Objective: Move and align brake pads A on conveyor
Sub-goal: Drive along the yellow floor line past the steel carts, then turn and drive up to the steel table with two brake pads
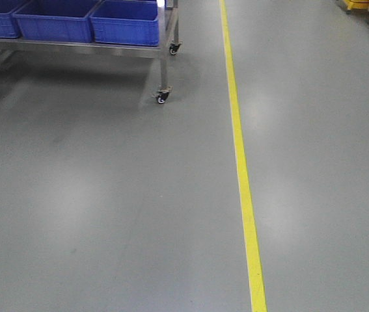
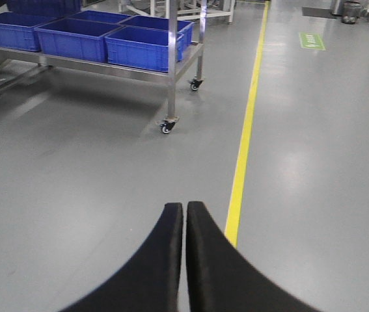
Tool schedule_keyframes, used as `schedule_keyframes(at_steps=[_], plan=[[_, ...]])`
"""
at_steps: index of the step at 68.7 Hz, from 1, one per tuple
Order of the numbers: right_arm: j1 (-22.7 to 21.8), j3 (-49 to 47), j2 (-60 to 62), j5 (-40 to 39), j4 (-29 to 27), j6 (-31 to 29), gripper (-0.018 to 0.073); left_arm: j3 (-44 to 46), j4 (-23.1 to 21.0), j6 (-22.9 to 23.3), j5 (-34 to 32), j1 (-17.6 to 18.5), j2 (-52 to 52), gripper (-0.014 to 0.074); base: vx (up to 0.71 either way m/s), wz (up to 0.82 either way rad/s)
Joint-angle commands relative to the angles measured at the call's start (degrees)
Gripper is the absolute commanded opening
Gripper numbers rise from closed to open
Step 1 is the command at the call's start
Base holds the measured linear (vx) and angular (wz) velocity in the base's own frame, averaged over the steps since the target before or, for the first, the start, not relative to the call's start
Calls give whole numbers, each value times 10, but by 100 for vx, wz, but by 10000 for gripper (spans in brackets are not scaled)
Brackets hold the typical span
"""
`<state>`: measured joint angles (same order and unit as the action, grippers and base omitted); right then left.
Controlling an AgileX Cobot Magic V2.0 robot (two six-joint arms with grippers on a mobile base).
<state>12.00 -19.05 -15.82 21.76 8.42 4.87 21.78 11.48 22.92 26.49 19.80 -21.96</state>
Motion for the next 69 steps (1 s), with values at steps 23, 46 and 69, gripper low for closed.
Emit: schedule_keyframes(at_steps=[23,46,69], plan=[[0,-16,-3,-43,8,-5,-3,15,3,3,-39,3,-4,-6,4,44],[0,-16,-3,-43,8,-5,-3,15,3,3,-39,3,-4,-6,4,86],[0,-16,-3,-43,8,-5,-3,15,3,3,-39,3,-4,-6,5,82]])
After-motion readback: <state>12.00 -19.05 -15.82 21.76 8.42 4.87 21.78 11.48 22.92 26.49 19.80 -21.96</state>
